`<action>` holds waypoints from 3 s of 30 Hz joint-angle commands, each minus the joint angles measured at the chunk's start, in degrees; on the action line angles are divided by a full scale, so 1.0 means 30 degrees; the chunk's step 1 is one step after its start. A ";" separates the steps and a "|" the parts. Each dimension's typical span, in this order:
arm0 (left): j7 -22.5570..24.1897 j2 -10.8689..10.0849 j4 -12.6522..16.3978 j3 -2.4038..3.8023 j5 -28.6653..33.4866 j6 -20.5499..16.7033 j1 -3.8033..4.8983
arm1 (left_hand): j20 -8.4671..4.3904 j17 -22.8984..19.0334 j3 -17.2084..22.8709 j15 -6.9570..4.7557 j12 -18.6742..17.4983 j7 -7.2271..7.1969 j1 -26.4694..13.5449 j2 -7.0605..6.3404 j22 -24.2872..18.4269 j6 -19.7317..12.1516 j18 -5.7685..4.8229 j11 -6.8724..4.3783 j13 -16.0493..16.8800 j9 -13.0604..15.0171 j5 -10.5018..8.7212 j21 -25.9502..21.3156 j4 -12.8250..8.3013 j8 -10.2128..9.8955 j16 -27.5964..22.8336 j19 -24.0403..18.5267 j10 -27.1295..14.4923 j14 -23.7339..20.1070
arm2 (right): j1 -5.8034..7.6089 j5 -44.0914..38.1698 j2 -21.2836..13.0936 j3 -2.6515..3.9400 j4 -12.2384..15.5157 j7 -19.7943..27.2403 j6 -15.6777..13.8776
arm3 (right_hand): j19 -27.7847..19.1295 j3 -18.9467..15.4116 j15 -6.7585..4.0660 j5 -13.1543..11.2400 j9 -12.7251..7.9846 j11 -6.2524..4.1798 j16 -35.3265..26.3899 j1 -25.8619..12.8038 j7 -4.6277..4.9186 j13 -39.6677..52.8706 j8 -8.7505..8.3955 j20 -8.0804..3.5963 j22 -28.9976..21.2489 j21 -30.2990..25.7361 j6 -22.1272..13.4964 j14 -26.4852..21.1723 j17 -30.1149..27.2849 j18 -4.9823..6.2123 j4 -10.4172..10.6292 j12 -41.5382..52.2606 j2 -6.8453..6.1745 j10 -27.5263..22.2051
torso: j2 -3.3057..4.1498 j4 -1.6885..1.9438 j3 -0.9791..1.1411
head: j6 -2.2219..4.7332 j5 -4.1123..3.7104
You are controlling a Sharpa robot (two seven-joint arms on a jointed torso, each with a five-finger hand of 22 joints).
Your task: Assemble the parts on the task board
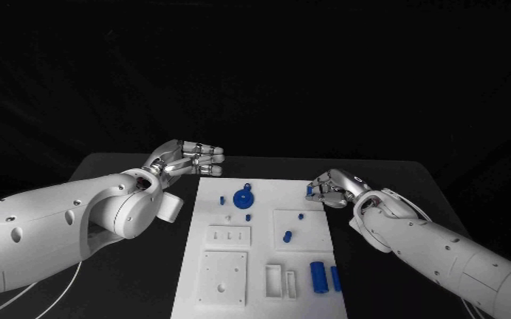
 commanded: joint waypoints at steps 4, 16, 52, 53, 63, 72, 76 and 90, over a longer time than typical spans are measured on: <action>-0.1918 0.0351 -0.0478 0.0037 -0.0893 0.0503 0.0021 | -0.1422 0.1044 0.0044 -0.1311 0.0051 -0.0304 -0.0478 -0.0035 0.0878 0.0674 -0.0632 -0.0980 0.0048 0.0021 -0.0091 0.1725 0.0419 0.0069 0.2476 0.1913 0.2523 0.2658 | 0.0189 -0.0671 -0.0456 0.0030 0.1553 -0.1112 0.0278 | 0.1136 0.0016 -0.0116 0.0000 0.0028 0.0004 0.0141 -0.0025 -0.0028 0.0029 0.0086 -0.0165 0.0924 0.0108 0.0160 -0.0017 0.0058 -0.0174 -0.0086 0.0104 0.0148 0.0108 | -0.0318 -0.0256 -0.0004 | 0.0074 0.0136; -0.6224 0.2394 -0.2710 0.0033 -0.5464 0.1923 0.0254 | -0.2733 0.5141 -0.0183 -0.2429 0.0166 -0.1084 -0.0758 -0.0349 0.3988 0.2530 -0.1238 -0.2065 0.0185 0.0421 0.0220 0.6013 0.1233 0.0141 0.9284 0.1387 0.5649 0.1831 | 0.0488 -0.2924 -0.0665 0.0030 0.4784 -0.3691 0.1681 | 0.1137 -0.0068 -0.0118 -0.0126 0.0025 0.0000 0.0130 -0.0151 -0.0030 0.0052 0.0086 -0.0173 0.0901 0.0071 0.0099 -0.0020 0.0079 -0.0146 0.0084 0.0088 0.0160 0.0103 | -0.1490 -0.0437 0.0043 | -0.0263 0.0516; -1.0286 0.5428 -0.4206 -0.0955 -0.7505 0.2770 0.0148 | -0.3000 0.5415 -0.0559 -0.2694 0.1833 -0.1734 -0.4112 -0.1888 0.7077 0.2639 -0.1393 -0.2366 0.2134 0.9911 0.1512 0.8603 0.4143 0.0116 1.4027 -0.0184 0.5905 0.0428 | 0.0509 -0.3655 0.1788 -0.0406 0.6130 -0.6001 0.3737 | 0.1117 0.0074 -0.0095 0.0505 0.0022 0.0010 -0.0141 -0.0357 0.0020 -0.0030 0.0079 -0.0145 0.0670 -0.0304 -0.0117 -0.0042 -0.0092 -0.0056 0.0218 -0.0111 0.0216 -0.0065 | -0.2146 -0.0530 0.0124 | -0.0649 0.0551; -1.0317 0.5445 -0.4217 -0.0957 -0.7531 0.2753 0.0142 | -0.2992 0.5385 -0.0546 -0.2685 0.1829 -0.1731 -0.4125 -0.1913 0.7093 0.2625 -0.1392 -0.2359 0.2138 0.9931 0.1492 0.8594 0.4183 0.0108 1.4031 -0.0196 0.5882 0.0402 | 0.0509 -0.3649 0.1801 -0.0409 0.6136 -0.6009 0.3755 | 0.1118 0.0074 -0.0095 0.0511 0.0022 0.0010 -0.0140 -0.0357 0.0019 -0.0028 0.0079 -0.0145 0.0668 -0.0302 -0.0116 -0.0042 -0.0090 -0.0054 0.0215 -0.0109 0.0217 -0.0064 | -0.2144 -0.0532 0.0131 | -0.0654 0.0544; -1.0735 0.5615 -0.4298 -0.0965 -0.7697 0.2799 0.0102 | -0.2944 0.5153 -0.0366 -0.2641 0.1885 -0.1673 -0.4337 -0.2432 0.7237 0.2512 -0.1367 -0.2305 0.2223 0.9924 0.0259 0.8490 0.4764 0.0105 1.4111 -0.0219 0.5775 0.0332 | 0.0510 -0.3627 0.1925 -0.0446 0.6244 -0.6106 0.3938 | 0.1122 0.0059 -0.0094 0.0601 0.0023 0.0005 -0.0129 -0.0378 0.0020 -0.0017 0.0081 -0.0140 0.0645 -0.0302 -0.0121 -0.0031 -0.0064 -0.0032 0.0196 -0.0093 0.0223 -0.0063 | -0.2092 -0.0450 0.0123 | -0.0652 0.0418; -1.1066 0.5675 -0.4307 -0.0966 -0.7911 0.3070 0.0099 | -0.2939 0.5105 -0.0258 -0.2641 0.1907 -0.1674 -0.4259 -0.2423 0.7280 0.2530 -0.1361 -0.2306 0.2247 0.9943 0.0042 0.8458 0.4719 0.0109 1.4143 -0.0214 0.5763 0.0330 | 0.0510 -0.3633 0.1984 -0.0456 0.6302 -0.6194 0.4025 | 0.1123 0.0059 -0.0091 0.0630 0.0024 0.0005 -0.0133 -0.0378 0.0021 -0.0015 0.0082 -0.0138 0.0642 -0.0291 -0.0128 -0.0031 -0.0063 -0.0026 0.0188 -0.0092 0.0226 -0.0065 | -0.2069 -0.0380 0.0098 | -0.0661 0.0289; -1.1244 0.5722 -0.4306 -0.0966 -0.8033 0.3332 0.0098 | -0.2945 0.5060 -0.0317 -0.2644 0.1908 -0.1676 -0.4150 -0.2203 0.7334 0.2540 -0.1364 -0.2311 0.2248 0.9962 0.0072 0.8427 0.4430 0.0104 1.4175 -0.0204 0.5764 0.0318 | 0.0511 -0.3635 0.2018 -0.0458 0.6295 -0.6269 0.4143 | 0.1117 0.0024 -0.0081 0.0629 0.0023 0.0012 -0.0184 -0.0447 0.0032 -0.0040 0.0081 -0.0126 0.0605 -0.0343 -0.0171 -0.0042 -0.0095 -0.0002 0.0229 -0.0125 0.0230 -0.0093 | -0.2063 -0.0341 0.0082 | -0.0661 0.0230; -1.1504 0.5841 -0.4375 -0.0997 -0.7949 0.3901 0.0089 | -0.2921 0.4883 -0.0659 -0.2623 0.1786 -0.1685 -0.3807 -0.0811 0.7459 0.2455 -0.1372 -0.2298 0.2138 0.9845 0.0179 0.8231 0.3483 0.0100 1.4090 -0.0219 0.5688 0.0262 | 0.0513 -0.3684 0.2129 -0.0482 0.6290 -0.6144 0.4012 | 0.1116 0.0039 -0.0081 0.0706 0.0021 0.0009 -0.0184 -0.0408 0.0039 -0.0039 0.0076 -0.0122 0.0569 -0.0361 -0.0176 -0.0031 -0.0075 0.0022 0.0169 -0.0118 0.0189 -0.0097 | -0.2029 -0.0280 0.0056 | -0.0837 0.0017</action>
